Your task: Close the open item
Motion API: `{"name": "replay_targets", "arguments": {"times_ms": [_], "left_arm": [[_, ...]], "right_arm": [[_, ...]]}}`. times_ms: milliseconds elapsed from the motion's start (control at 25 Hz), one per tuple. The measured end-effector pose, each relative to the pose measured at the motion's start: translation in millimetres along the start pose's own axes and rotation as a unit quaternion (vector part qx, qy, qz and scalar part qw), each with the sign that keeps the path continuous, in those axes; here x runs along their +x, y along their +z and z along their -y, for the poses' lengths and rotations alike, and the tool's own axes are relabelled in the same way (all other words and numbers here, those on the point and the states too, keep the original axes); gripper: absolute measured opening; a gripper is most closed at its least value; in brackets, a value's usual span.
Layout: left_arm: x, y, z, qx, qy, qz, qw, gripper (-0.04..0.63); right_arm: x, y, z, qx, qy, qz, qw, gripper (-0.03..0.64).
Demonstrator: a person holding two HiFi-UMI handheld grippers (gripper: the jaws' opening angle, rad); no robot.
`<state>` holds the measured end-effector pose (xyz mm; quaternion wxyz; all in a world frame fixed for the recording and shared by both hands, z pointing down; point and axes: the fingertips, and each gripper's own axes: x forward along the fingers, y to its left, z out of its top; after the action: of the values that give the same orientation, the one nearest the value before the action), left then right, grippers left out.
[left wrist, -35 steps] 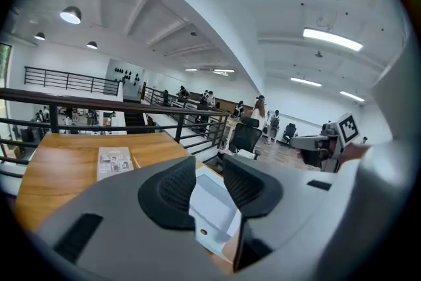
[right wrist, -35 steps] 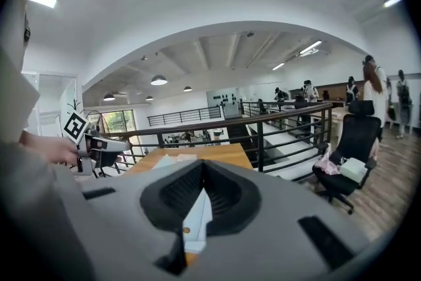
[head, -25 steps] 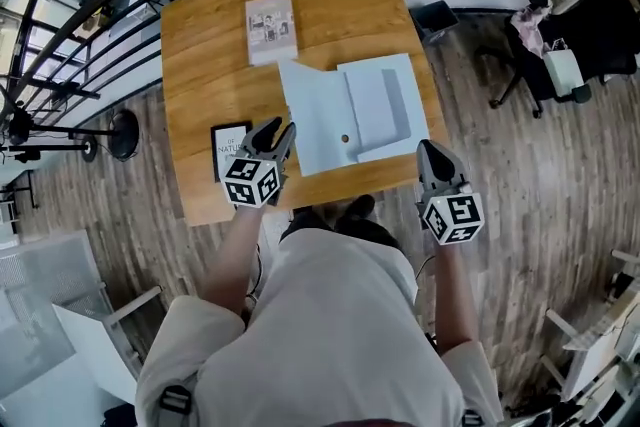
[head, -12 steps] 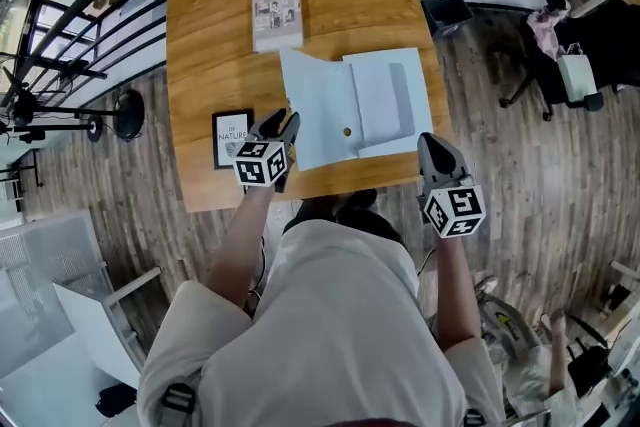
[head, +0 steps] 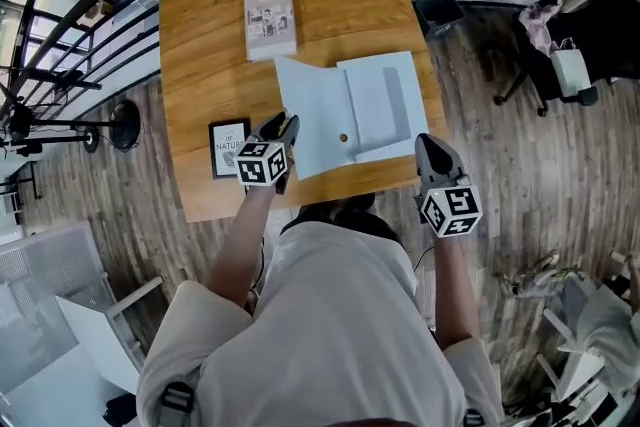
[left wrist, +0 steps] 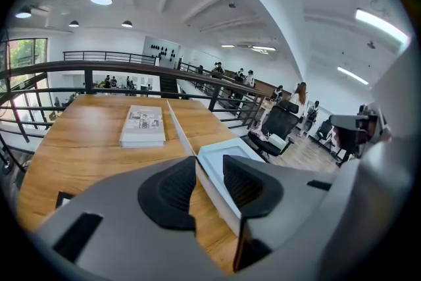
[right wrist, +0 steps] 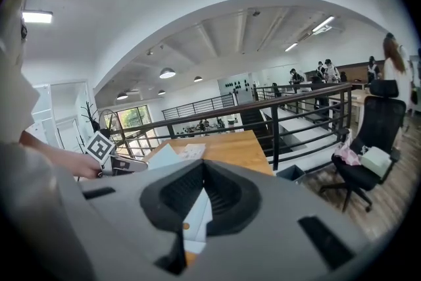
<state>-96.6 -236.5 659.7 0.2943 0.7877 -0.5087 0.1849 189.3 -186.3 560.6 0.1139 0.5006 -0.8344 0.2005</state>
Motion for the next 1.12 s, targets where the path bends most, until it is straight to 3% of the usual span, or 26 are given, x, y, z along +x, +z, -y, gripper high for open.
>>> {"name": "replay_targets", "arguments": {"times_ms": [440,1120], "left_arm": [[-0.7,9.2,17.1,0.012,-0.025,0.001,0.9996,0.124],[22.5,29.4,74.2,0.049,-0.094,-0.003,0.9943,0.123]], "right_arm": [[-3.7,10.6,0.0,-0.005,-0.011,0.011,1.000,0.003],[-19.0,7.4,21.2,0.011,-0.041,0.019,0.999,0.003]]}}
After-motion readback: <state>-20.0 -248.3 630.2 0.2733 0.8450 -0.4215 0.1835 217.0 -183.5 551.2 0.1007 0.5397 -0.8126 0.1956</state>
